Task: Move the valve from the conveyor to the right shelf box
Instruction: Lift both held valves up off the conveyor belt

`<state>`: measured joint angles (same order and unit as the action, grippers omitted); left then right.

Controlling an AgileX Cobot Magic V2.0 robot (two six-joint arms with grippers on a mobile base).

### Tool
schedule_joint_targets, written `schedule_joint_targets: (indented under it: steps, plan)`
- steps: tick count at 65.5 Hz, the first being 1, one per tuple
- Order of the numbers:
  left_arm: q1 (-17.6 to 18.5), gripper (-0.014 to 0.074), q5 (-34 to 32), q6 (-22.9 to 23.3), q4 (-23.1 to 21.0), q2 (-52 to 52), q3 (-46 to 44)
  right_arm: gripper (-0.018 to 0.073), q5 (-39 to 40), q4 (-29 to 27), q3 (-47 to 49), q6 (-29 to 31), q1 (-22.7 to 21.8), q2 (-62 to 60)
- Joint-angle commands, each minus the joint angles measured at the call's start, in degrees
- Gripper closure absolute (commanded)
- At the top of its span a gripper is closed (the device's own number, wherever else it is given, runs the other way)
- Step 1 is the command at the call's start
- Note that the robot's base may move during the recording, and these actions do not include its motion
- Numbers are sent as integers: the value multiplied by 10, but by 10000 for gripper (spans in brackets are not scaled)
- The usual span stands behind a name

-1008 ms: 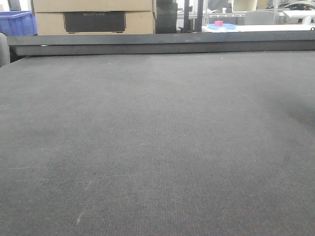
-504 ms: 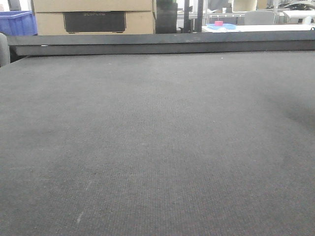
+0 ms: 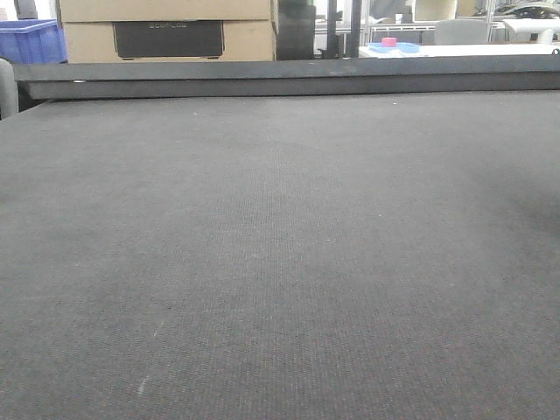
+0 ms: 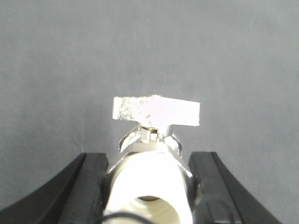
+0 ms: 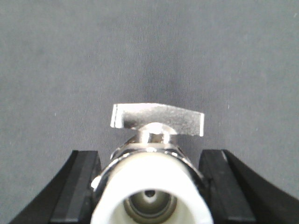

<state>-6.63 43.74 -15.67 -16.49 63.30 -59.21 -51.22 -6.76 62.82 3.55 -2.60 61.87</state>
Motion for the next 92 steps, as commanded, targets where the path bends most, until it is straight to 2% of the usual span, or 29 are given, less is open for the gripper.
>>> schedule_joint_targets:
  steps: [1, 8, 20, 43, 60, 92]
  plan:
    - [-1, 707, -62, -7, -15, -46, 36, 721, 80, 3, -32, 4, -2, -39]
    - [-1, 707, -107, -7, -15, -105, 93, 721, 117, 3, -75, 4, -2, -73]
    - [-1, 707, -138, -7, -15, -220, 168, 721, 169, 3, -143, 4, -2, -143]
    - [-1, 707, -153, -7, -15, -373, 191, 721, 239, 2, -190, 4, -2, -243]
    - [-1, 707, -152, -7, -15, -406, 191, 721, 251, 2, -190, 4, -2, -259]
    - [-1, 707, -153, -7, -15, -407, 191, 721, 251, 2, -190, 4, -2, -259]
